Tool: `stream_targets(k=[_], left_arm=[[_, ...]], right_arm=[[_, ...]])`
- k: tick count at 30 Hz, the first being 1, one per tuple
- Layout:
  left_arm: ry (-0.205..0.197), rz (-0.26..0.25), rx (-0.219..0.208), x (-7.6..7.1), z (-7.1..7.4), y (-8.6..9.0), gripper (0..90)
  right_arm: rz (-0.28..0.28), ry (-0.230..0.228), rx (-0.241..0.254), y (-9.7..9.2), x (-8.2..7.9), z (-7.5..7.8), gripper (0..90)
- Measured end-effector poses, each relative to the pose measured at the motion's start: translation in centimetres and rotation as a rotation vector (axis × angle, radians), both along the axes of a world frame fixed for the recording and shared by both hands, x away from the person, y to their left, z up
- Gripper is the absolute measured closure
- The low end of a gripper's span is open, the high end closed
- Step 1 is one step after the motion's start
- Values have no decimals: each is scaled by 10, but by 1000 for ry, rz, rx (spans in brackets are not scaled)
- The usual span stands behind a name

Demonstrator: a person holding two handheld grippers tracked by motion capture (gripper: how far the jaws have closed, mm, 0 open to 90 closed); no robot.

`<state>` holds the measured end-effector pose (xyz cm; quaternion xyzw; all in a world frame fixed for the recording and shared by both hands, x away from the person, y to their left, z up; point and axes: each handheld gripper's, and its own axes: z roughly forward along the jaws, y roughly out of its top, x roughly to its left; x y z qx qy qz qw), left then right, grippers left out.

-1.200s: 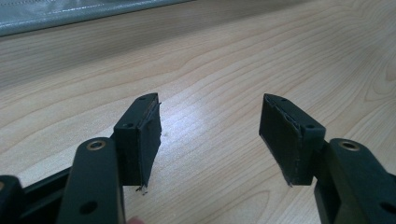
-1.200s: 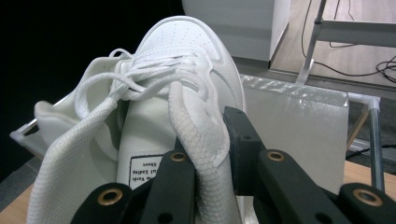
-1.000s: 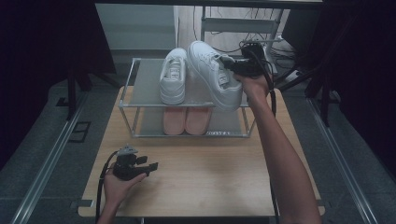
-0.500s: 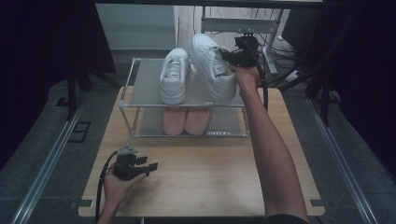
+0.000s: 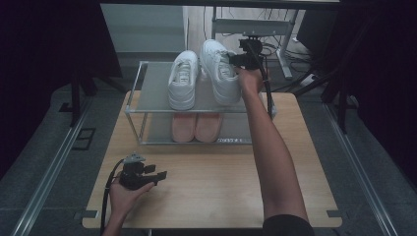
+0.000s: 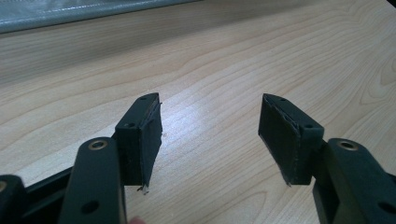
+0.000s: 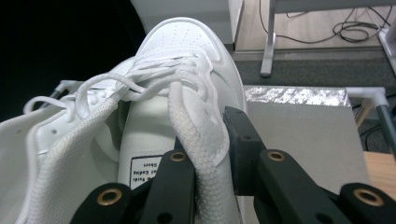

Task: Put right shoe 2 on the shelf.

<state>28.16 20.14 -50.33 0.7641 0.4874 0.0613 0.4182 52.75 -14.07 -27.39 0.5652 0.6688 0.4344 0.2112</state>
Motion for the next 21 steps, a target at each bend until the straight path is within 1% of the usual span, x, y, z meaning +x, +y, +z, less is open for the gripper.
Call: stream_targets(k=[2,6,8,11,13,16,18,19,21], left_arm=[[-9,1,-2,-1,2,1,396],[-12,0,-5,0,2,3,396],[-10,1,-5,0,1,4,395],[-8,1,-4,1,1,4,396],[-8,1,-4,0,1,4,395],[-7,-1,-4,0,1,3,395],[-8,-3,-3,1,0,3,395],[-10,-3,0,0,0,2,395],[-9,-4,4,0,0,2,394]], right_arm=[[-13,11,-2,2,4,-5,816],[-36,28,-18,7,11,-13,811],[-39,29,-31,9,13,-16,810],[-35,44,-29,13,16,-21,805],[-42,45,-29,14,17,-23,792],[-27,48,-30,14,17,-27,746],[-10,66,-37,15,18,-31,715],[-3,51,-36,13,17,-31,687],[24,53,-5,10,16,-32,618]])
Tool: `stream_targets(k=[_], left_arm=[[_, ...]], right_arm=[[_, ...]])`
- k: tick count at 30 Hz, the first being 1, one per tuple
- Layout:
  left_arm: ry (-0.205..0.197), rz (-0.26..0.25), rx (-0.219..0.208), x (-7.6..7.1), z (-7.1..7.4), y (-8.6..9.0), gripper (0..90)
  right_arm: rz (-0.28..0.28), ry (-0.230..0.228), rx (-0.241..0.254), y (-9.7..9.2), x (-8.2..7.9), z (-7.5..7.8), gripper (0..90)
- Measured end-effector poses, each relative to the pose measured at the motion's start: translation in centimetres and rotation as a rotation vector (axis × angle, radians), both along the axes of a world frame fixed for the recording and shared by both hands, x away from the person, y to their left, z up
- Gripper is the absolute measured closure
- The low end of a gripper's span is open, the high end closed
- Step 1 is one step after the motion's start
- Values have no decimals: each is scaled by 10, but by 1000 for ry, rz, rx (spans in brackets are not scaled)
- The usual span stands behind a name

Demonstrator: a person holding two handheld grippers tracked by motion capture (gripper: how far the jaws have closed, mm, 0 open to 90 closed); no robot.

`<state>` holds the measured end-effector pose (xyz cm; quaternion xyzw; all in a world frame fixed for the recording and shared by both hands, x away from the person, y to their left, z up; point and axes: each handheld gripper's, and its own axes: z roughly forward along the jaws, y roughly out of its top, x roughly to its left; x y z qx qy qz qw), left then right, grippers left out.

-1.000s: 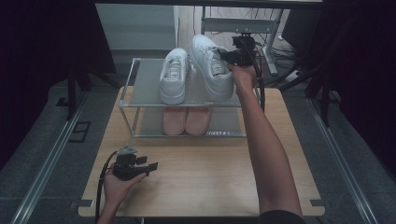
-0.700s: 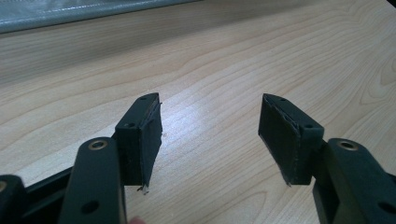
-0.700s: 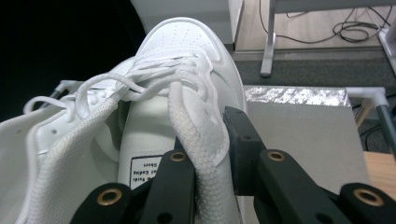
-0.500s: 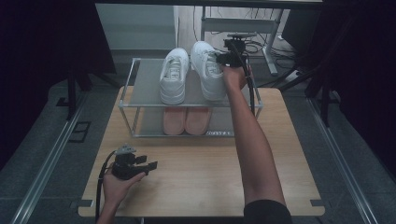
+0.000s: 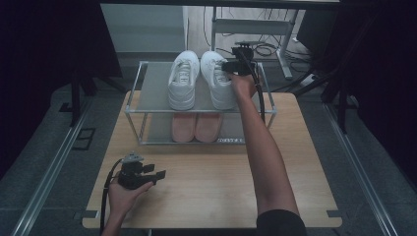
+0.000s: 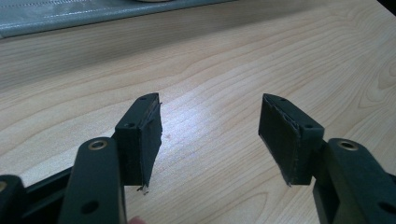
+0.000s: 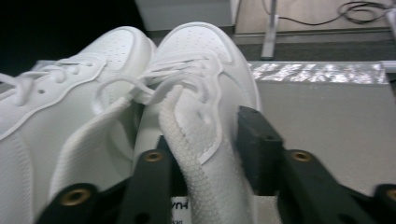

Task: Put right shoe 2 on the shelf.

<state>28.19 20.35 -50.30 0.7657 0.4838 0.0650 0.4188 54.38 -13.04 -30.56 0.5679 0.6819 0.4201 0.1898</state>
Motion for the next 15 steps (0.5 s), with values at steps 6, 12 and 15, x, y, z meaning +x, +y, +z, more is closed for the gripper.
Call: stream_targets(k=[6,12,15], left_arm=[[-2,1,3,-1,1,0,394],[-5,-5,7,-1,1,-4,394],[-3,-9,10,-2,1,-6,394]], right_arm=[[44,-58,51,-12,-13,14,557],[94,-99,43,-31,-34,24,628],[122,-110,35,-43,-45,24,673]])
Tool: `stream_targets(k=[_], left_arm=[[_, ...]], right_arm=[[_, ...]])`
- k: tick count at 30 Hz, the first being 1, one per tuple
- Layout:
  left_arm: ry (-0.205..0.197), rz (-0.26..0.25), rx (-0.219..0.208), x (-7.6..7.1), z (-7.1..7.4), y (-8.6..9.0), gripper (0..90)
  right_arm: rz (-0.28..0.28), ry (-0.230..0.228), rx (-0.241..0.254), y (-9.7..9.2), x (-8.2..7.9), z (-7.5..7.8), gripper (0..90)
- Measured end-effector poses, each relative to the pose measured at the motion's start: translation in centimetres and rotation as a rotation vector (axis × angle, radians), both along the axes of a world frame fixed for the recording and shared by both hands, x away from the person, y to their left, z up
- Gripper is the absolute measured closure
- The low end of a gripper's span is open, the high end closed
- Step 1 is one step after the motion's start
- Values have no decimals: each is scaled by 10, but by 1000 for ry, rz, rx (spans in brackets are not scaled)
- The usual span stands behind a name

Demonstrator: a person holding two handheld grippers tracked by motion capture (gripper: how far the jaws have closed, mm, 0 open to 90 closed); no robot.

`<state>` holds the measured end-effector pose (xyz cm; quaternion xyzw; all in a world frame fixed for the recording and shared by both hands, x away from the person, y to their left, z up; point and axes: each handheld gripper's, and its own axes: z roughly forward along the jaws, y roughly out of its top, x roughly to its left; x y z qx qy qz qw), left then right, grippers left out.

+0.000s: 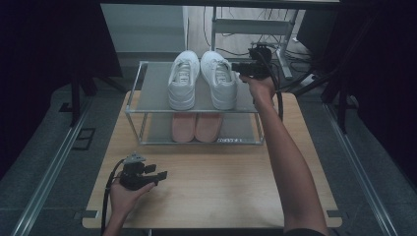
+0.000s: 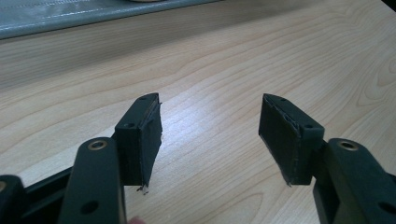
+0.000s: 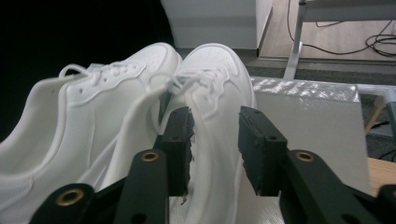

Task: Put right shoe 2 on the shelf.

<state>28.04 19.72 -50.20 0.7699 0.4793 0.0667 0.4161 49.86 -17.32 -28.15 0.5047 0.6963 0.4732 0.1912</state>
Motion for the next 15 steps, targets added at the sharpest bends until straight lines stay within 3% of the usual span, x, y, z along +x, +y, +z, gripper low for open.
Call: stream_targets(k=[8,15], left_arm=[[-1,3,1,0,-1,-2,394],[2,-1,8,0,-2,-4,393]], right_arm=[[75,-1,-20,-30,-25,-9,815],[133,38,-66,-41,-32,-29,884]])
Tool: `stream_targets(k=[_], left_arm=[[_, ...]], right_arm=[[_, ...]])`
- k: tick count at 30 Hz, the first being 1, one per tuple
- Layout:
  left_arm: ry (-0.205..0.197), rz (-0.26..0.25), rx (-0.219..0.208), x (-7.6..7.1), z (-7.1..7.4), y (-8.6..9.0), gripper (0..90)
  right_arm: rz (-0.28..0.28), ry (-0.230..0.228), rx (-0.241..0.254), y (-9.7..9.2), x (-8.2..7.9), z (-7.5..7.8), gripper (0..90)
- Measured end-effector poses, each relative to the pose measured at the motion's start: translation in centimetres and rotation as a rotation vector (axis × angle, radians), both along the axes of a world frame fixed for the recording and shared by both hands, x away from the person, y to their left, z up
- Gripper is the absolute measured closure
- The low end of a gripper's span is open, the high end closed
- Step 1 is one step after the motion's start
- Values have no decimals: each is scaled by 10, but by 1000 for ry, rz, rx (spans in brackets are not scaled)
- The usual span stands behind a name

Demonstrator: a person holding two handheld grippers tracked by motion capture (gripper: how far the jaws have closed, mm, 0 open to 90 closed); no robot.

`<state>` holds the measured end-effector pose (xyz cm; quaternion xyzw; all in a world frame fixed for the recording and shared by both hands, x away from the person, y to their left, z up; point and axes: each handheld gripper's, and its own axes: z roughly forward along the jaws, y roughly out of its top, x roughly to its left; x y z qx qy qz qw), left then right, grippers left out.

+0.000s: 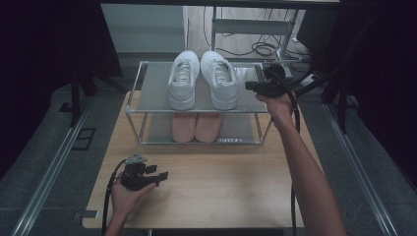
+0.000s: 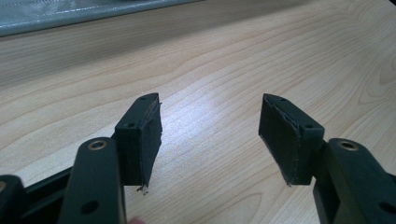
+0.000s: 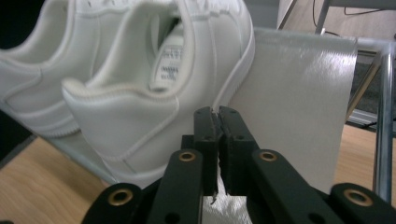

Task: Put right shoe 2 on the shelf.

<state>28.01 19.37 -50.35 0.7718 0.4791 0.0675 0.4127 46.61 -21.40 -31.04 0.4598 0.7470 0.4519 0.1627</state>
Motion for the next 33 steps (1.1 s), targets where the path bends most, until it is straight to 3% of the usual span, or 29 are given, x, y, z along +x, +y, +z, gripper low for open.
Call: stream_targets(k=[13,29,33], left_arm=[[7,-5,5,0,-1,-1,392],[4,-11,10,0,-2,-3,393],[8,-13,10,0,-2,-3,393]], right_arm=[[18,67,-9,0,3,-38,900],[1,59,-5,19,-1,-45,900],[-3,66,28,21,-4,-44,900]])
